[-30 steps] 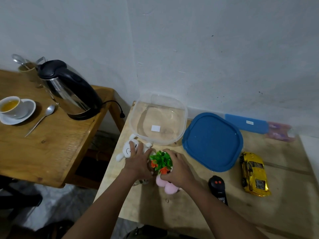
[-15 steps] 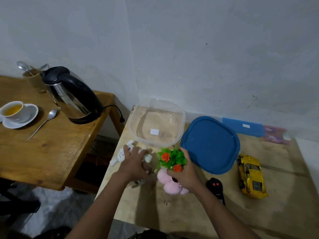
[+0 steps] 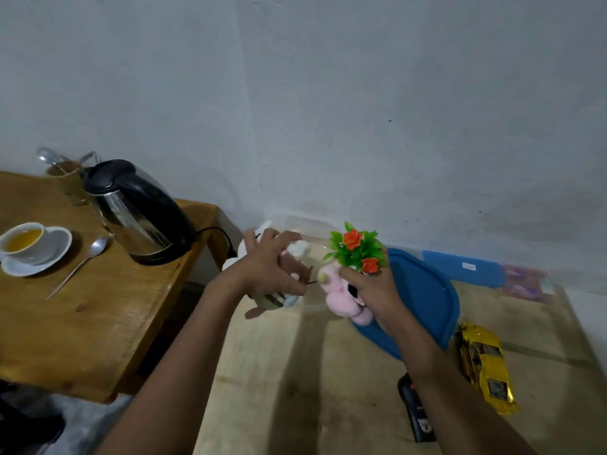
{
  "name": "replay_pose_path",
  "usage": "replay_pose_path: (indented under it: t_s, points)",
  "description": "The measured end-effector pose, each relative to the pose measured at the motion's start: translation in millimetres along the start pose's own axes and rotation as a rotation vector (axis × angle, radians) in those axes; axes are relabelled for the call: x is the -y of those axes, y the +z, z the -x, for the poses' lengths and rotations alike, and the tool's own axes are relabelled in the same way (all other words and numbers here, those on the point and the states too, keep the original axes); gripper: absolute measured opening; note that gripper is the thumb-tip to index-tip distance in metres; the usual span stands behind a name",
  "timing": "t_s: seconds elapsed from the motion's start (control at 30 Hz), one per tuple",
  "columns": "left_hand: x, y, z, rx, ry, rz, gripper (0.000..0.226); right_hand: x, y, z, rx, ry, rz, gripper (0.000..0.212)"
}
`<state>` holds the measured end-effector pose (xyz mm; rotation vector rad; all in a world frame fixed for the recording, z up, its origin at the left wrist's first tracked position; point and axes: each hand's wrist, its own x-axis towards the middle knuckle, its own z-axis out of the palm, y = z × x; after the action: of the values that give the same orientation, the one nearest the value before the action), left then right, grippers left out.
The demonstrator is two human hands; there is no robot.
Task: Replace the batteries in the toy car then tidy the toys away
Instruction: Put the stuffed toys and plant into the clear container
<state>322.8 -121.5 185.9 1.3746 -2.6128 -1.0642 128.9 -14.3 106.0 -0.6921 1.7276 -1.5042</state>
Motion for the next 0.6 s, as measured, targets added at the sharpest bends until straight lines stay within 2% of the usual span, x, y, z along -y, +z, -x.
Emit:
replay_pose_path:
  t_s: [0.27,0.3,0.37,0.4,0.47,0.53,0.57,0.6]
  points:
    - [28.7,47.3,-88.6,0.113,0.054,-0.197,0.109,1.8,12.0,-37.7,-0.068,0.037,0.055,0.066]
    - [36.9,50.7,-93.1,0.135,0.066,-0.188,0.102,0.9,14.0,-40.3,-0.058,0.041,0.071,0.065]
    - [49.2,53.2,-96.5,0.137,0.085,-0.067,0.074,-1.7,19.2,-45.3,-0.023,0.030,0.116,0.064]
    - [52.7,53.2,-95.3,0.064,0.088,0.027,0.057,-1.9,22.6,-47.6,0.000,0.028,0.145,0.064]
    - [57.5,52.1,-90.6,-0.272,0.098,0.203,0.030,-1.2,31.3,-51.7,0.046,0.023,0.237,0.066]
    - [67.4,52.7,-88.7,-0.551,0.035,0.252,0.028,-0.5,44.4,-56.6,0.080,0.003,0.355,0.071]
    - [74.1,53.7,-88.4,-0.594,-0.024,0.242,0.034,-1.5,52.0,-60.0,0.084,-0.007,0.406,0.074]
    - [81.0,54.8,-87.4,-0.568,-0.103,0.253,0.039,-4.1,59.4,-64.1,0.081,-0.011,0.453,0.076]
